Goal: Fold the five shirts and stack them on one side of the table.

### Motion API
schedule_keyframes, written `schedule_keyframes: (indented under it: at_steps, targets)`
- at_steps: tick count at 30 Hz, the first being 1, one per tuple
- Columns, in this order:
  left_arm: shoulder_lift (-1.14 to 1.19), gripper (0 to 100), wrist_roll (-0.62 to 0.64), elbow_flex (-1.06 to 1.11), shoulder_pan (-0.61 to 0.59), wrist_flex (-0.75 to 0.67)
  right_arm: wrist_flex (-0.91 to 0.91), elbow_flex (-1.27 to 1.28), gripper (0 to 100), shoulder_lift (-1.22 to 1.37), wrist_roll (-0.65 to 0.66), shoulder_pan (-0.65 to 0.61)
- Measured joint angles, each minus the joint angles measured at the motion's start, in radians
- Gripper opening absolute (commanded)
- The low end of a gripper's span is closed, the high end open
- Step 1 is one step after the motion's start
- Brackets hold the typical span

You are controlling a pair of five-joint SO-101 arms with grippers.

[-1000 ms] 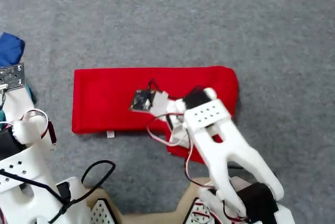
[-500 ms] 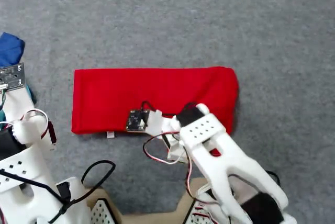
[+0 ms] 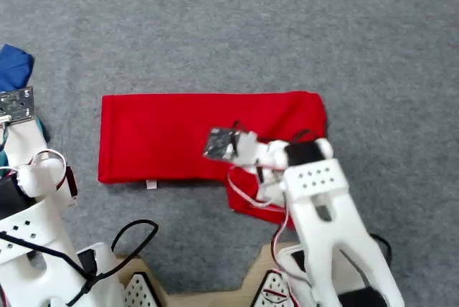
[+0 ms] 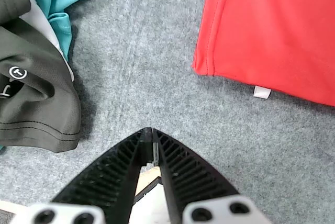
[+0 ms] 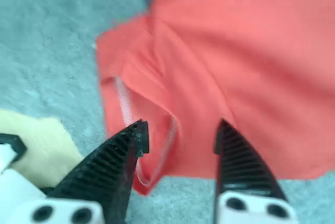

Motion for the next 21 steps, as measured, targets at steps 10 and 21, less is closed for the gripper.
schedule_keyframes:
  at_steps: [10,21]
  targets:
    - [0.0,2,0.0,0.0,0.0,0.0,-0.06,-0.043,7.3,0.25,0.015,0.025]
    - [0.0,2,0.0,0.0,0.0,0.0,-0.025,-0.043,2.7,0.259,0.015,0.029]
